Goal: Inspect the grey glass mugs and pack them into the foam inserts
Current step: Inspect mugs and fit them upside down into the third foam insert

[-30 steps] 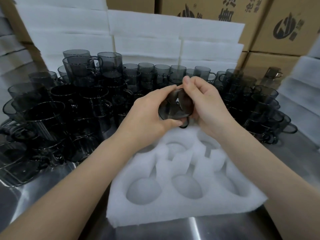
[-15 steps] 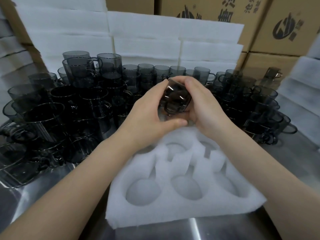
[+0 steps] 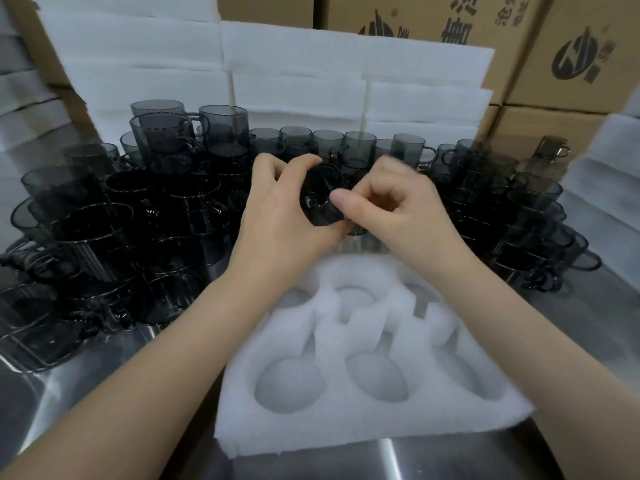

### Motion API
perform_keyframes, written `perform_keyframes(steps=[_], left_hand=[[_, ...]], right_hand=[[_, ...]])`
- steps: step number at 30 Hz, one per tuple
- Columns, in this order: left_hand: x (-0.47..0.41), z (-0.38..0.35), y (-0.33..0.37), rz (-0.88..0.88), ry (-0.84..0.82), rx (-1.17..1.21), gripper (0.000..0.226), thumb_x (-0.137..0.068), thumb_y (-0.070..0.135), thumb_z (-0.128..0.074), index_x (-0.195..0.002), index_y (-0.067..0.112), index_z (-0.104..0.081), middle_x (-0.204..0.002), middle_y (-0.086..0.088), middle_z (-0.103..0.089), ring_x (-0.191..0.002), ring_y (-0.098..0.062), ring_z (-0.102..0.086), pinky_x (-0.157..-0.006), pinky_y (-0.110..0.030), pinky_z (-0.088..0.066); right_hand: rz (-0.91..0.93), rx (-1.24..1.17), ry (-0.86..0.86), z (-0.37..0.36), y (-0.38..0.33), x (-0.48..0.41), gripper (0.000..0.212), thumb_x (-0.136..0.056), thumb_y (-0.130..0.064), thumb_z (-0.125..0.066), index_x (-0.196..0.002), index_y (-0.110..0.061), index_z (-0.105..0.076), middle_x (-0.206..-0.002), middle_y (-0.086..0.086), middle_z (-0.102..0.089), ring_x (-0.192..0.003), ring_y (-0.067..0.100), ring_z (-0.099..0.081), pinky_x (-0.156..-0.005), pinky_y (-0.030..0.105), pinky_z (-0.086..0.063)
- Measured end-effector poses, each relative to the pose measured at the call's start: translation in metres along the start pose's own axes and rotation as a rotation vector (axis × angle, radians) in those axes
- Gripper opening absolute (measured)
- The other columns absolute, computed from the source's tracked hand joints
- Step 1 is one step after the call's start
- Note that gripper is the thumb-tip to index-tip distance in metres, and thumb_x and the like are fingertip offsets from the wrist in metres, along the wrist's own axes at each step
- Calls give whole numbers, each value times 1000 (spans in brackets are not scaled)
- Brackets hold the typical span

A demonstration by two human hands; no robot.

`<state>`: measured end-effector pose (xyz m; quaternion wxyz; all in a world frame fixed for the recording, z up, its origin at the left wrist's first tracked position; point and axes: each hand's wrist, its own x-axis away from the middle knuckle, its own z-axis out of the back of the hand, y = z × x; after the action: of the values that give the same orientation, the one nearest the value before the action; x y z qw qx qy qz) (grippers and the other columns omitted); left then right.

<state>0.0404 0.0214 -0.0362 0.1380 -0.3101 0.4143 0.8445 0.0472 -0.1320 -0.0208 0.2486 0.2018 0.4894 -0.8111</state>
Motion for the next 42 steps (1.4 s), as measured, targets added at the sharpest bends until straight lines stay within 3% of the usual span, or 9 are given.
perform_keyframes(steps=[4,11,16,21,28,32,36,39,42], left_hand=[[-1,0,-3,-1,33,-63,66,-64,35,-83,-123,19,-58,-108,0,-38,-81,3,-36,-73,-12,-35],[-1,4,2,67,40,-33,63,-61,44,-83,-116,24,-60,-104,7,-58,-92,-2,-48,-77,3,-30],[-3,8,0,220,53,153,65,-51,52,-89,-108,34,-64,-93,18,-67,-91,3,-61,-83,-17,-49],[-5,8,-4,306,-10,266,81,-42,52,-86,-116,27,-67,-97,12,-71,-94,-7,-67,-87,-38,-56],[-1,7,-3,201,-68,195,79,-50,48,-91,-122,32,-63,-97,20,-67,-87,8,-59,-78,-5,-44],[0,4,0,124,-75,139,79,-55,44,-90,-127,32,-60,-105,14,-65,-99,2,-58,-86,-6,-41],[-3,7,-2,161,-95,302,78,-53,37,-86,-126,38,-56,-114,10,-67,-109,-5,-62,-102,-28,-46],[0,9,-2,144,-195,428,79,-61,28,-83,-133,31,-52,-117,13,-66,-108,-3,-63,-101,-31,-48],[1,10,-2,83,-291,384,78,-72,20,-83,-142,17,-47,-136,7,-56,-126,-4,-52,-109,-33,-41]], right_hand=[[-182,-158,-161,0,2,-2,31,-91,-25,-66,-62,-16,-64,-66,6,-65,-55,10,-48,-55,25,-40],[-200,-500,-248,4,9,-3,19,-85,-20,-59,-73,-5,-61,-68,-4,-66,-68,13,-61,-68,25,-52],[-140,-514,-307,11,13,-5,14,-89,-10,-57,-89,-10,-71,-84,-4,-60,-77,20,-56,-73,27,-50],[-117,-414,-272,14,13,-6,17,-88,-21,-60,-83,-23,-76,-74,-12,-58,-60,13,-48,-58,26,-42],[-101,-283,-290,10,7,-5,40,-94,-35,-46,-57,-23,-56,-62,-6,-52,-55,7,-43,-57,14,-37],[-155,-295,-147,4,7,-4,51,-92,-44,-47,-49,-20,-60,-50,-4,-52,-48,7,-42,-51,14,-37],[-134,-417,-10,7,11,-8,10,-84,-30,-63,-91,-24,-66,-70,-4,-61,-62,13,-55,-58,26,-46],[-208,-457,-149,7,15,-9,41,-82,-31,-63,-122,-29,-54,-100,-3,-67,-92,14,-67,-72,30,-53],[-224,-449,-274,5,14,-5,46,-87,-33,-57,-131,-33,-48,-119,-16,-61,-105,0,-64,-74,22,-54]])
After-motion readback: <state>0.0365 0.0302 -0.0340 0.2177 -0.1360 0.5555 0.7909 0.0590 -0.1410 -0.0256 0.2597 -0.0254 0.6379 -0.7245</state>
